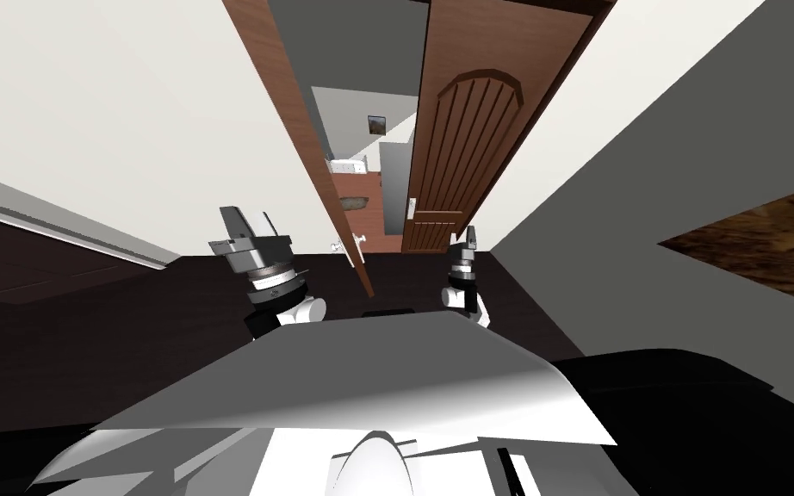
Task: Pull the door open
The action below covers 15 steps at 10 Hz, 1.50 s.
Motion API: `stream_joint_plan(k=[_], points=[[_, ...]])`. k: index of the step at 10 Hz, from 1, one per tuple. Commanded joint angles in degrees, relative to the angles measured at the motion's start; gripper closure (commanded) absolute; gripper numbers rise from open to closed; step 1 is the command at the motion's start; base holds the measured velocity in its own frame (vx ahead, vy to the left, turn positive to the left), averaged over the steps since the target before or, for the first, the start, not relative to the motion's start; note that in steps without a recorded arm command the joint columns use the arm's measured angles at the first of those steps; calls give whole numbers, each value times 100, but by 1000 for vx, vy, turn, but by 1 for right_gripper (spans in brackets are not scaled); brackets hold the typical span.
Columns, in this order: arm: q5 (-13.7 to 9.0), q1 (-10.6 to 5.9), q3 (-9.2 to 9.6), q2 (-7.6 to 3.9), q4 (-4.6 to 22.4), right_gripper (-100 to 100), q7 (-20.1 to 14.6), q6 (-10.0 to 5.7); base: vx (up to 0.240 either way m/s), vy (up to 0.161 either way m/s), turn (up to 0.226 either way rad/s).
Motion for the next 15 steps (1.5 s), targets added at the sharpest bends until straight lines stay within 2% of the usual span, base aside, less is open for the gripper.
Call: stream_joint_plan(k=[1,2,5,6,8,9,10,11,14,15], points=[[-55,-150,-75,-110,286,-100,-33,28,79,6,180],[-55,-150,-75,-110,312,-100,-33,28,60,-13,27],[-146,-399,-186,-306,873,-100,-78,29,78,-10,124],[-146,-399,-186,-306,937,-100,-78,29,61,-7,54],[-211,-578,-266,-445,1340,-100,-110,29,62,-4,143],[-211,-578,-266,-445,1383,-100,-110,29,56,-10,53],[-244,-668,-307,-515,1590,-100,-126,29,57,-9,103],[-244,-668,-307,-515,1609,-100,-126,29,46,-10,59],[-348,-952,-434,-736,2215,-100,-177,30,72,-14,150],[-348,-952,-434,-736,2321,-100,-177,30,68,-13,58]])
